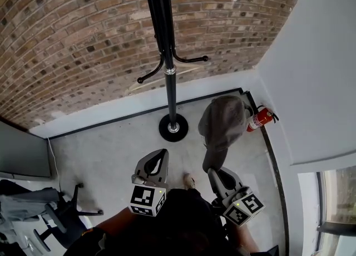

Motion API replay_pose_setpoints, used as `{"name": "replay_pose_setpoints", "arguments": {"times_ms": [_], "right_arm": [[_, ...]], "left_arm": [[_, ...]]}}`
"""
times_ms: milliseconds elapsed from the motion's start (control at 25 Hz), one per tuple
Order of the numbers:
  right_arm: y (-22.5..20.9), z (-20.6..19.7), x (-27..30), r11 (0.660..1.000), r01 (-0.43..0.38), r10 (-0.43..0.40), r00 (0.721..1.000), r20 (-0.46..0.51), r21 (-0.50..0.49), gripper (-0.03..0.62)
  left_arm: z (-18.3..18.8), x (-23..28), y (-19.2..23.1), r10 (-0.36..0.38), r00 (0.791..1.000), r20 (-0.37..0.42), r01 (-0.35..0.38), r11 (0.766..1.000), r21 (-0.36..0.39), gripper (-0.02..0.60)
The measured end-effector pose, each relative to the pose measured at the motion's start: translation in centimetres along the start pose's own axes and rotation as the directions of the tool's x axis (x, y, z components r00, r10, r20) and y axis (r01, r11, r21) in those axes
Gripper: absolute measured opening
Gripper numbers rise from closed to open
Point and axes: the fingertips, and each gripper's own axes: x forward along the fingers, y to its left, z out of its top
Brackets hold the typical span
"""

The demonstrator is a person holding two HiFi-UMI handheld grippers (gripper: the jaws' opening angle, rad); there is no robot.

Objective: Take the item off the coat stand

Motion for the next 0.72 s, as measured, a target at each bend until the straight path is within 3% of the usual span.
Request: {"name": "replay_pose_setpoints", "arguments": {"times_ms": [720], "right_arm": [[0.5,0.5,0.4,1.000,-0.003,0.004,1.000,0.024,-0.010,0.031]], "left_arm": [[0.9,-1.3,1.4,0.041,0.999,0.025,-0.041,0.999,0.012,0.026]]}}
